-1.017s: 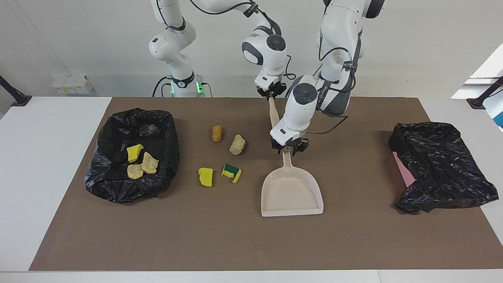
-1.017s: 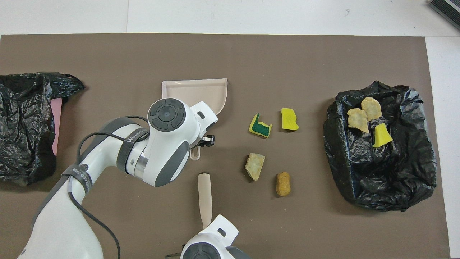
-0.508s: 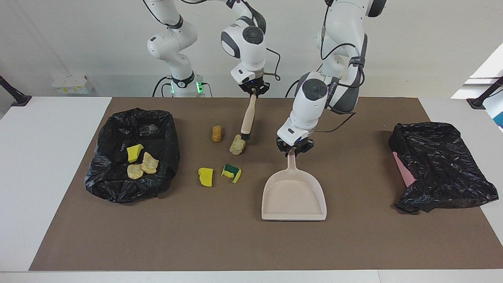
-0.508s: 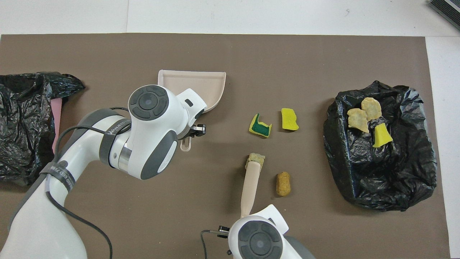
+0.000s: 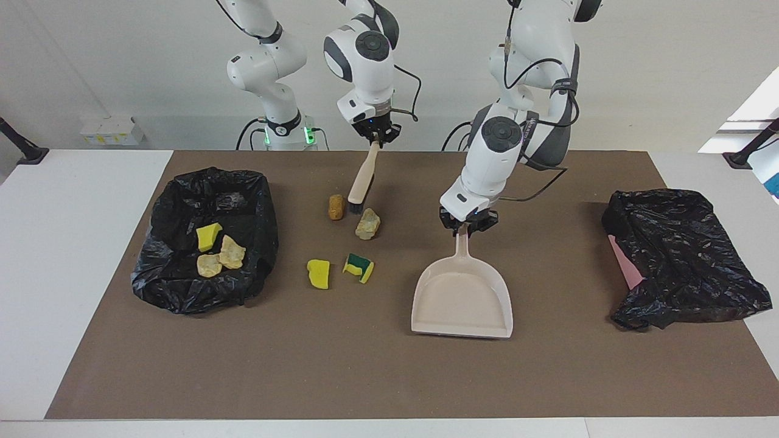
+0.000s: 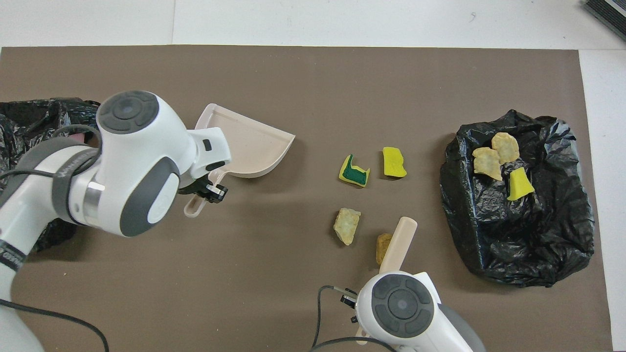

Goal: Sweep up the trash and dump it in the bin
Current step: 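Sweep the tan chunks into the dustpan with the right gripper's brush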

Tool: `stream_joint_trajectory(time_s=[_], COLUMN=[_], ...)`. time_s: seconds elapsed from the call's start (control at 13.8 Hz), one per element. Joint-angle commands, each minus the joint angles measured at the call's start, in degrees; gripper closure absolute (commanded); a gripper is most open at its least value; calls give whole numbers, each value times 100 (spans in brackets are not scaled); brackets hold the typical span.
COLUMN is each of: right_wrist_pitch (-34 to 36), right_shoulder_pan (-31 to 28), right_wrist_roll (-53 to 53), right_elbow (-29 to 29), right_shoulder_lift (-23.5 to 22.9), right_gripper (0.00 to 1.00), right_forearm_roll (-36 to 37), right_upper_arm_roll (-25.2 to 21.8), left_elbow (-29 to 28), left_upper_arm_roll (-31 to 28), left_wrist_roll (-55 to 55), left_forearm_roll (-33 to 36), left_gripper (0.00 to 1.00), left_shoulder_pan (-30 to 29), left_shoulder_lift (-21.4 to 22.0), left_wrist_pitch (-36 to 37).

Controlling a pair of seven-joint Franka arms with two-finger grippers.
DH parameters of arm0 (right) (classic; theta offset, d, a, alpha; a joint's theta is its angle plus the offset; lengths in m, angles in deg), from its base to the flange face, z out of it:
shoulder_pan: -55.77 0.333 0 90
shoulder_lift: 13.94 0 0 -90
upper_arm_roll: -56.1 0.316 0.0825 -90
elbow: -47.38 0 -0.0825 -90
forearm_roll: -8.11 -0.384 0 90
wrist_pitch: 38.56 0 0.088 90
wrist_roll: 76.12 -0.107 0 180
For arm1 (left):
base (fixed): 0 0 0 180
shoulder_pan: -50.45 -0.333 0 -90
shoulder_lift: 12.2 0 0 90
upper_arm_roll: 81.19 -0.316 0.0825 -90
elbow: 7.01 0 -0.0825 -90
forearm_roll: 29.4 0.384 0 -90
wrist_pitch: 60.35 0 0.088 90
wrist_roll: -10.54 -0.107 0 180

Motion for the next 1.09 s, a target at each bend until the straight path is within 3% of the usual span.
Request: stream_joint_trajectory(time_s=[0.0, 0.51, 0.65, 1.02], right_wrist_pitch=[-66, -909, -1139, -1508], right_shoulder_pan=[-182, -392, -446, -410], right_wrist_roll=[-156, -148, -95, -86], right_elbow=[417, 595, 542, -247], right_shoulder_lift=[147, -213, -484, -1424], right_gripper=[100, 100, 100, 100], right_forearm_roll=[67, -398, -662, -917], right_upper_arm_roll=[79, 88, 88, 88], left_elbow=[-101, -302, -460, -1918], left_upper_arm_roll=[35, 27, 44, 44], left_wrist_roll=[-1994, -4995, -5392, -6035], left_forearm_roll=[-11, 59, 627, 718], left_gripper=[100, 100, 100, 100], left_shoulder_pan=[-549, -902, -789, -367], left_shoulder_lift=[215, 311, 408, 1075], left_wrist_pitch=[102, 23, -134, -1355])
